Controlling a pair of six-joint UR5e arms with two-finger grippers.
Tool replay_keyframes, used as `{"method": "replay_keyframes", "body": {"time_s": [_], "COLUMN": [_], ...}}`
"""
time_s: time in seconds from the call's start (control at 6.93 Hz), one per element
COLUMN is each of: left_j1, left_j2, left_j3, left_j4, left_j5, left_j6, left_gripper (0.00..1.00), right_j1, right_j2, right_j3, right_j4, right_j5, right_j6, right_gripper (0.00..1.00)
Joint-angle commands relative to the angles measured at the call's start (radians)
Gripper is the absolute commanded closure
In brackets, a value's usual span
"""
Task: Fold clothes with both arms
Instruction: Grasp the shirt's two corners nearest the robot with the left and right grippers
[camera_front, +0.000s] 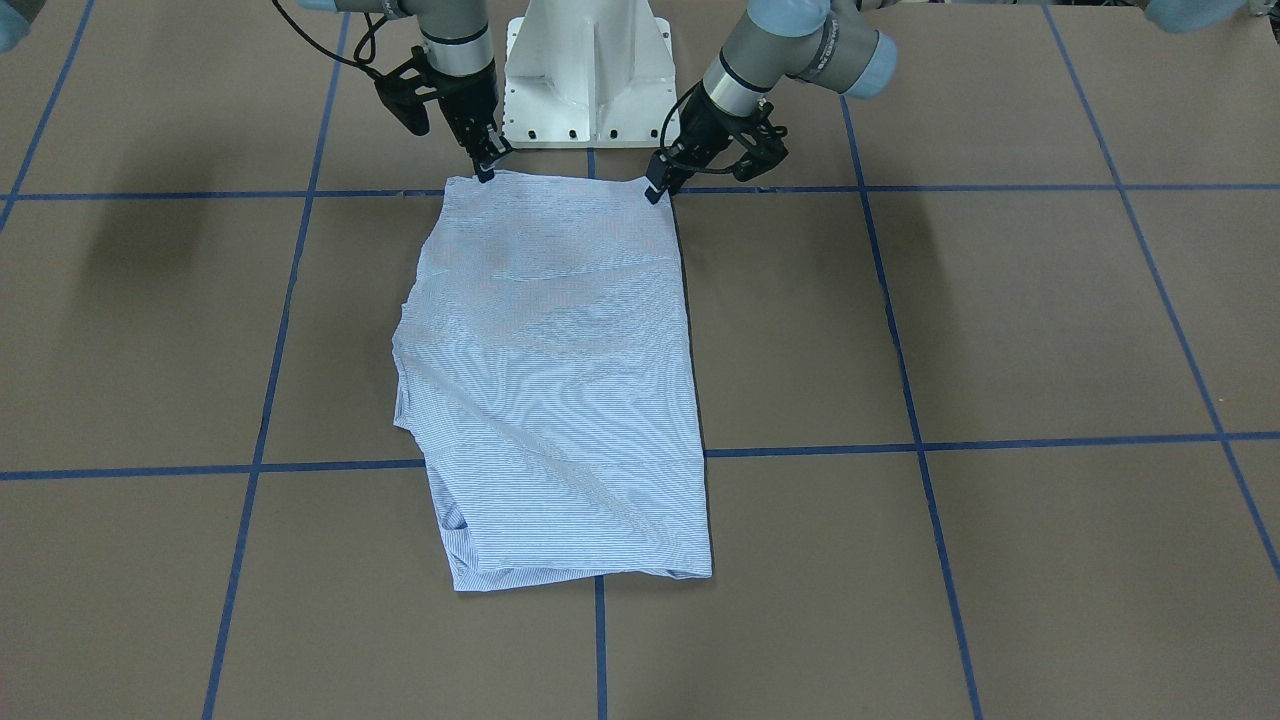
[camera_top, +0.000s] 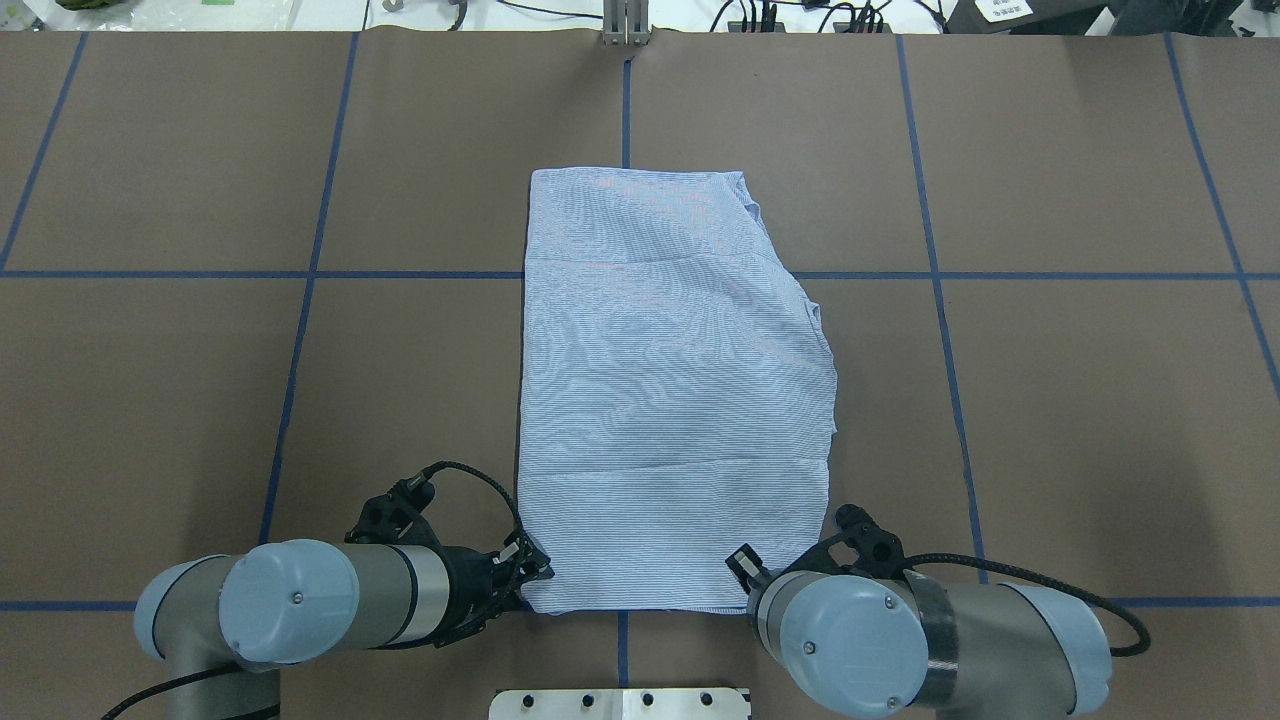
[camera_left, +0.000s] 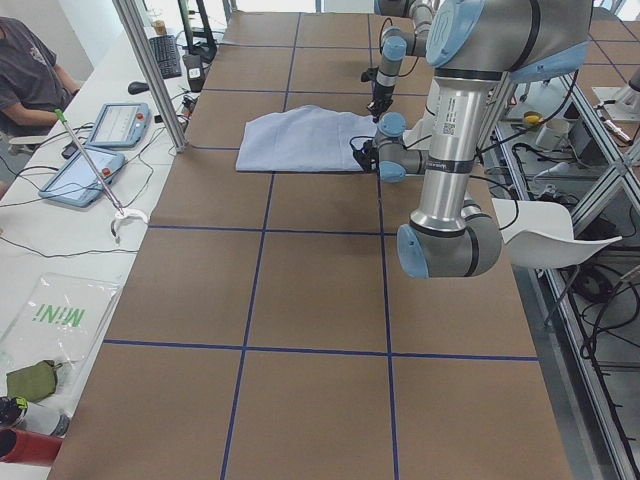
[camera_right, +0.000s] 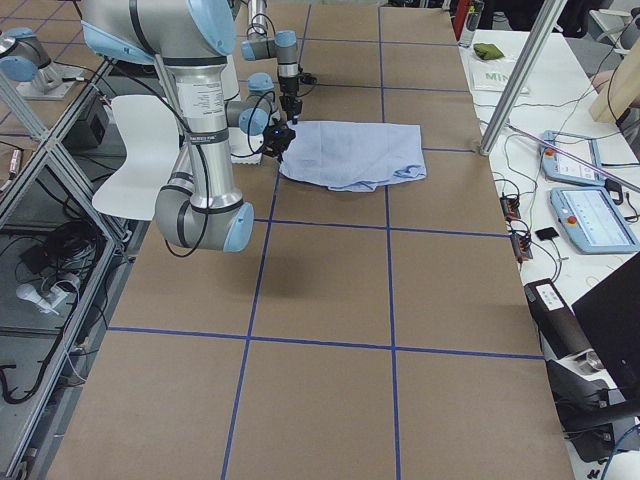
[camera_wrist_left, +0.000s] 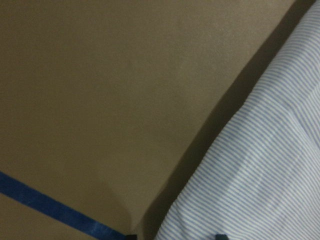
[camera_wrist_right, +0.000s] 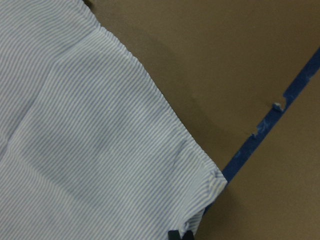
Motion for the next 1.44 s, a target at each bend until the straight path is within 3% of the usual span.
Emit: {"method": "replay_keyframes", "body": {"time_s": [0.0,0.29,0.43,0.72,0.87,1.01,1.3], "left_j1": [-0.001,-0.004,-0.010,-0.003,-0.010,-0.057,-0.152], "left_j2": [0.001,0.011,0.050,0.081,0.074,0.069,0.031], "left_j3": [-0.010,-0.079,-0.199,-0.355,-0.403,-0.417,-0.377], "left_j4": [-0.001,0.000,0.014,0.103,0.132,0.158,0.197], "left_j5": [0.002,0.008,0.008,0.008,-0.001,-0.006,-0.007], "left_j6": [0.001,0.001,0.001,-0.056,-0.055,-0.046,0.022], "left_gripper": [1.00,1.00,1.00,1.00,1.00,1.00,1.00], "right_j1": [0.000,0.005,0.011,0.017,0.081,0.138,0.289], "right_j2": [-0.001,-0.007,-0.018,-0.001,0.046,0.072,0.187], "right_j3": [0.001,0.033,0.106,0.331,0.360,0.346,0.185], "right_j4": [0.000,0.000,-0.031,-0.255,-0.308,-0.305,-0.266], "right_j5": [0.001,-0.001,-0.001,0.036,0.095,0.134,0.172], "right_j6": [0.000,0.001,0.003,0.020,0.020,0.011,-0.093], "right_gripper": [1.00,1.00,1.00,1.00,1.00,1.00,1.00]}}
